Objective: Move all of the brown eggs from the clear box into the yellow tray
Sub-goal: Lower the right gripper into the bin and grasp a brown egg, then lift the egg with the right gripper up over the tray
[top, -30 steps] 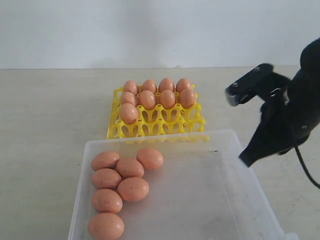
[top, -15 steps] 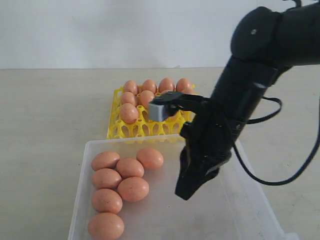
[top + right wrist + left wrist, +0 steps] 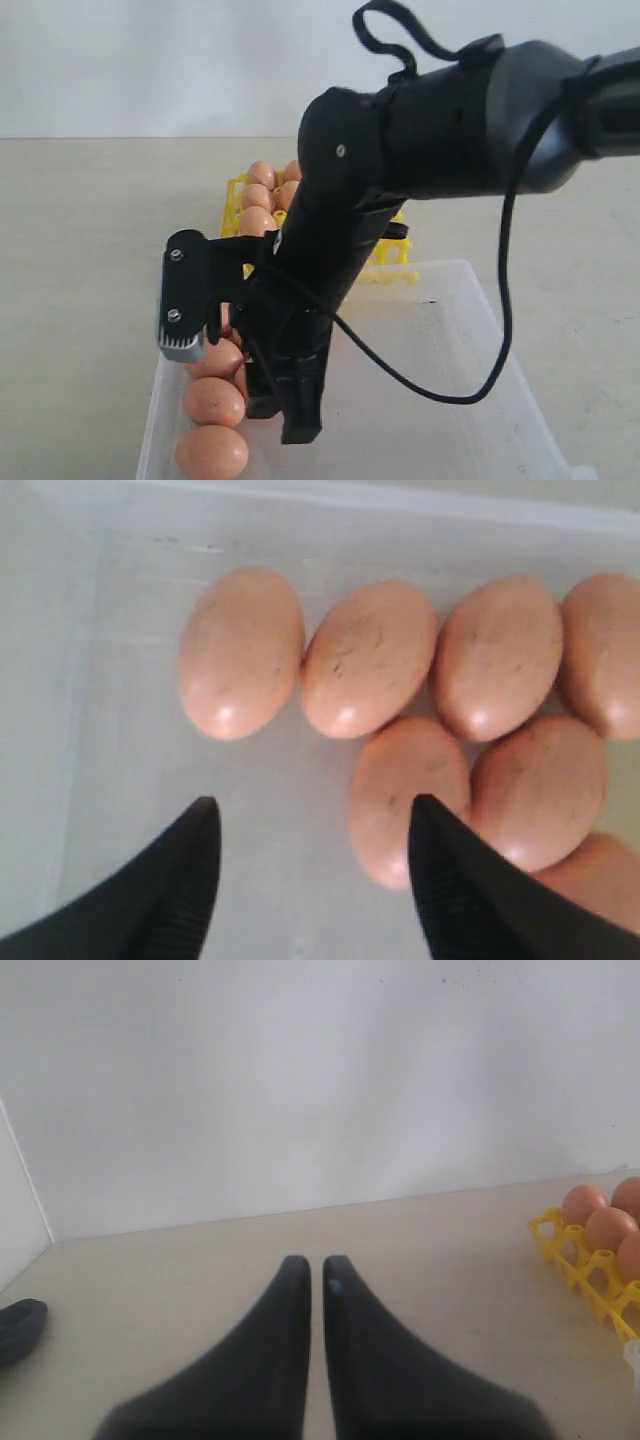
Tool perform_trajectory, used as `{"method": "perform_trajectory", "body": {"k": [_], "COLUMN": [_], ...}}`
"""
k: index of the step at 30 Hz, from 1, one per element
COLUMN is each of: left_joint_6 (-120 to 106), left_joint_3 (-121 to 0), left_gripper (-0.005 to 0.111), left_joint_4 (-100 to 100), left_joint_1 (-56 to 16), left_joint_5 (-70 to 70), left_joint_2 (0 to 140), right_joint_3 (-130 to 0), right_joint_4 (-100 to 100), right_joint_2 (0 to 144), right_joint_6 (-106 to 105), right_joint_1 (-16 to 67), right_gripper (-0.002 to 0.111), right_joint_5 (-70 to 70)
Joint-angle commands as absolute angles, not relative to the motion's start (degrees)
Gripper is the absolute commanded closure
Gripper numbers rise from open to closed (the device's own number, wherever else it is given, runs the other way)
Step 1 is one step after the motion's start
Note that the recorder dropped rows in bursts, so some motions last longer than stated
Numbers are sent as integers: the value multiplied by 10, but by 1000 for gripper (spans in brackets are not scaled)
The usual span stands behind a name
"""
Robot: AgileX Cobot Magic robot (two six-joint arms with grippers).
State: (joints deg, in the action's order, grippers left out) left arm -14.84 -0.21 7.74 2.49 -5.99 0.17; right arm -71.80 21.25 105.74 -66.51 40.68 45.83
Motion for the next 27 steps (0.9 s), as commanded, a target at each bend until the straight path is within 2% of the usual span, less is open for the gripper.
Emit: {"method": "perform_trajectory", "body": {"k": [1, 24, 25, 27], "left_joint_6": [-150, -150, -150, -150], "left_joint_3": [0, 0, 0, 0], "left_gripper": [103, 103, 103, 103], "left_joint_4": [79, 79, 79, 79], "left_joint_1": [21, 21, 21, 21], "left_joint_5": [-58, -58, -58, -58], "left_joint_2": [0, 0, 0, 0], "right_joint_3": [-719, -719, -719, -719], "right_joint_4": [158, 109, 109, 108], "right_joint_2": [1080, 1166, 1167, 1165], "right_joint_6": [-669, -630, -629, -629], "right_joint_1": [432, 433, 433, 433], "right_gripper": [52, 52, 54, 71], "right_joint_5": [342, 319, 319, 319]}}
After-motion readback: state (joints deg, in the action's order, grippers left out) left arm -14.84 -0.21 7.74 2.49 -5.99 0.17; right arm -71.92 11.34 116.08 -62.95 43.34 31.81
